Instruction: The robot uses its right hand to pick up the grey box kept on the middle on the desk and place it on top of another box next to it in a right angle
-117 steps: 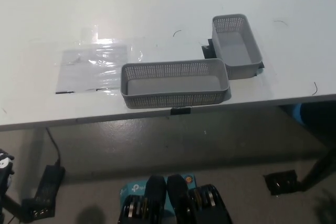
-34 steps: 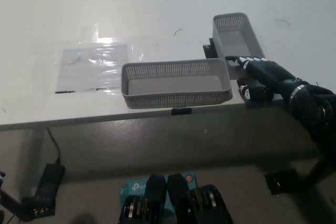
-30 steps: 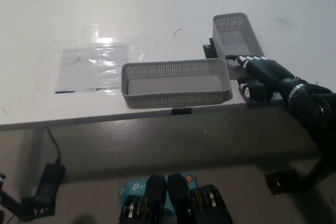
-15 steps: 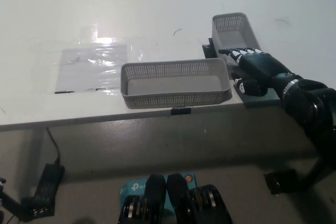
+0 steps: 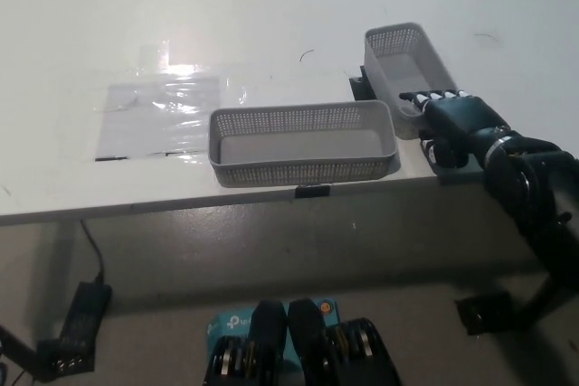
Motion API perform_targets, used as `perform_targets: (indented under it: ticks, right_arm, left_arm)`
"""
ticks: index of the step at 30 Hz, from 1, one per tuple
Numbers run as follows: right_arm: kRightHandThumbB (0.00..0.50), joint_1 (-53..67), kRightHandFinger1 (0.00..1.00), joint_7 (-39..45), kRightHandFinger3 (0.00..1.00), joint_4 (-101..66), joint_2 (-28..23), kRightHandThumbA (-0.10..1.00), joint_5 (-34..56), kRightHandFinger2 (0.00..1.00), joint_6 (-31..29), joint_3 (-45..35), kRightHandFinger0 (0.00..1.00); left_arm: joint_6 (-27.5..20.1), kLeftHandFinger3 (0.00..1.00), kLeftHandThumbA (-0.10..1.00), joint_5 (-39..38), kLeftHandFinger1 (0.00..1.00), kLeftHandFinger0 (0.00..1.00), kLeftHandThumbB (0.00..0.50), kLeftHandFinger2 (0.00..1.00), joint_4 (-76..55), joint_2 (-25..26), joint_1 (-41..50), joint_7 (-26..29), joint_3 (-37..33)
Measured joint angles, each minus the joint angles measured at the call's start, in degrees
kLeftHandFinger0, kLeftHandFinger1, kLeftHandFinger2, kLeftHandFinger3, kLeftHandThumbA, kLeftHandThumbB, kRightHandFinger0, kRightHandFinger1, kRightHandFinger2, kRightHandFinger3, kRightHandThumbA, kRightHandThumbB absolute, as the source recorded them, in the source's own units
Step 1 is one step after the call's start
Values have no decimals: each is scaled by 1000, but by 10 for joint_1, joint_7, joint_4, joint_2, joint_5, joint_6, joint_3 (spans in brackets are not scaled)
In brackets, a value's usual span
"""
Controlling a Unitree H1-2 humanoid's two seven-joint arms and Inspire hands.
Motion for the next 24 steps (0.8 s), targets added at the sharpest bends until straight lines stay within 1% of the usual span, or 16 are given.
perform_targets:
  ticks: [4,6,7,8,9,10,12,14,15,16,17,18,20,21,23,24]
  right_arm:
    - [345,-3,1000,4,1000,2,5,164,-11,1000,13,5,1000]
    - [290,-3,1000,5,1000,5,8,141,-18,1000,18,11,1000]
    - [295,-4,1000,7,1000,5,8,138,-23,1000,19,17,1000]
    - [291,-5,729,7,1000,6,8,40,-29,624,19,24,658]
    - [294,-5,473,8,1000,5,8,62,-33,576,20,28,226]
    - [286,-6,152,9,1000,5,8,94,-38,343,21,32,9]
    - [289,-11,30,12,1000,6,6,139,-53,276,22,49,0]
    - [288,-24,0,21,1000,9,4,108,-71,249,23,77,0]
    - [240,-31,0,25,1000,11,3,-17,-80,151,23,91,0]
    - [58,-39,23,30,1000,13,3,-97,-90,183,23,104,0]
    - [12,-48,17,35,1000,15,2,-83,-102,158,23,120,0]
    - [0,-56,60,37,879,19,1,-58,-115,208,22,138,0]
    - [23,-70,109,37,782,33,1,-73,-134,287,19,162,0]
    - [4,-77,105,37,691,41,0,-77,-144,281,18,172,0]
    - [0,-84,107,33,613,51,0,20,-157,310,15,182,0]
    - [0,-84,24,27,263,56,0,-91,-163,218,13,184,0]
  left_arm:
    - [0,181,-100,-3,0,0,477,81,-3,0,6,-1,2]
    - [0,191,-100,-5,0,0,481,87,-7,0,7,-1,3]
    - [1,196,-100,-6,0,0,483,90,-9,0,7,-1,4]
    - [1,195,-100,-7,0,0,471,90,-13,0,7,-1,5]
    - [1,194,-100,-8,0,0,467,90,-15,0,7,-2,5]
    - [1,193,-100,-10,0,0,465,88,-16,0,7,-2,5]
    - [1,182,-100,-12,0,0,480,81,-17,0,7,-2,5]
    - [1,184,-100,-13,0,0,474,88,-17,1,5,-2,5]
    - [1,186,-100,-14,0,0,472,102,-17,1,4,-2,5]
    - [1,187,-100,-15,0,0,473,96,-17,1,3,-2,5]
    - [1,182,-100,-16,0,0,467,90,-18,2,1,-2,6]
    - [1,176,-100,-17,0,0,457,80,-18,3,1,-2,6]
    - [1,178,-100,-18,0,0,443,78,-18,5,-1,-3,6]
    - [1,181,-100,-19,0,0,441,78,-19,7,-1,-4,6]
    - [1,200,-100,-20,0,0,453,101,-19,10,-1,-5,6]
    - [1,205,-100,-20,0,0,462,111,-19,11,-1,-6,6]
